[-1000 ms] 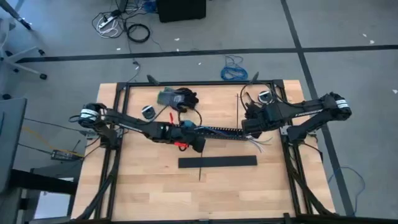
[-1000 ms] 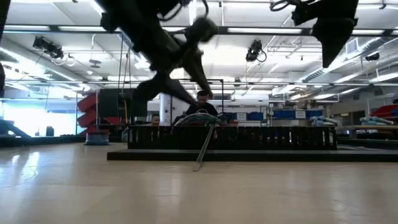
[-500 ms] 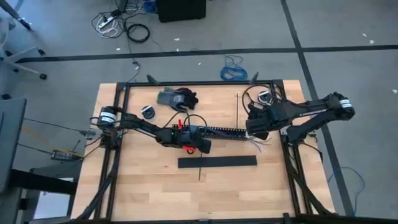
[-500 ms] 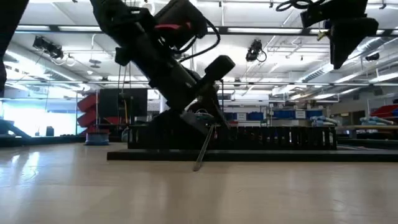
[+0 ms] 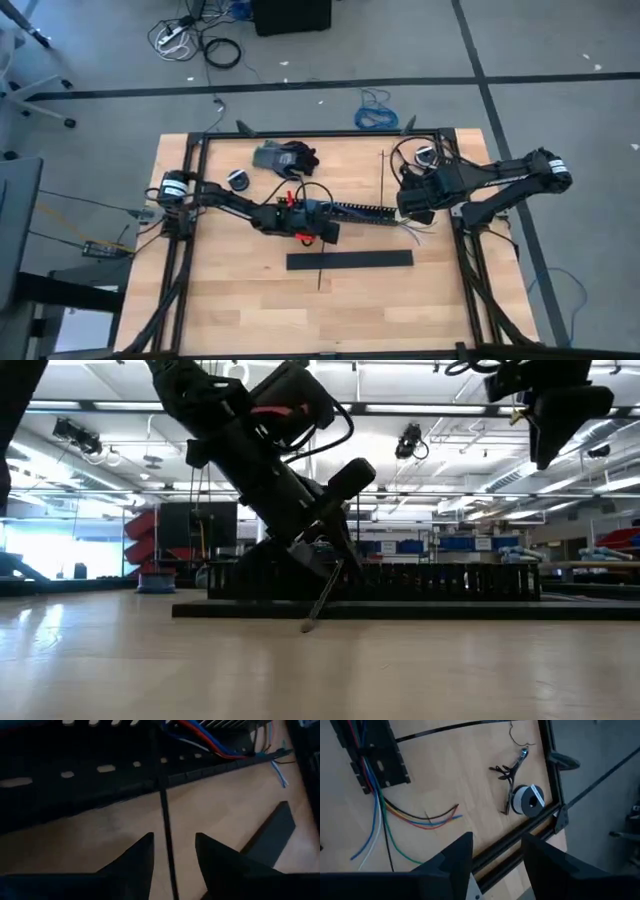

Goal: Ziptie cables
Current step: Put the ziptied wire cables into the black cable duct

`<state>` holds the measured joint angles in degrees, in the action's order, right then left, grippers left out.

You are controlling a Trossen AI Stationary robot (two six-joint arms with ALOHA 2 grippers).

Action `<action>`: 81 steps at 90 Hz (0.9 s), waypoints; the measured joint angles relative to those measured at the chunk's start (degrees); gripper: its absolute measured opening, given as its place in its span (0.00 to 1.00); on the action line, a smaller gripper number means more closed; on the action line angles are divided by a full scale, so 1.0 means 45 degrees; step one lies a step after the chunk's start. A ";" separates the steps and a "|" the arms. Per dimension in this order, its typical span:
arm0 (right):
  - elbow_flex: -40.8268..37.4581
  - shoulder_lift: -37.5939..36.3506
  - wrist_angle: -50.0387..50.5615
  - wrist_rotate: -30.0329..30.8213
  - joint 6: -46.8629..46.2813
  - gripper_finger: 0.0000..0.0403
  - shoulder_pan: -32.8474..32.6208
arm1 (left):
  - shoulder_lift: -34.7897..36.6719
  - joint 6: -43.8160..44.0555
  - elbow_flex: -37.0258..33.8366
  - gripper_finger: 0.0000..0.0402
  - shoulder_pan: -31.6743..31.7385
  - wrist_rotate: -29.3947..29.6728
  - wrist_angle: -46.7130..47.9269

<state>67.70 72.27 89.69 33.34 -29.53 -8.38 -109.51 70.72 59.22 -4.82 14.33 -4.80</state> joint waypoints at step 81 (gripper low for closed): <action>0.0005 0.0005 -0.0155 -0.0092 -0.0075 0.41 0.0000 | 0.0160 -0.2646 0.1943 0.25 0.0238 0.0306 0.3153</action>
<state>67.72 72.29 88.99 32.93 -29.87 -8.38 -108.79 58.81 67.96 -3.75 15.70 9.39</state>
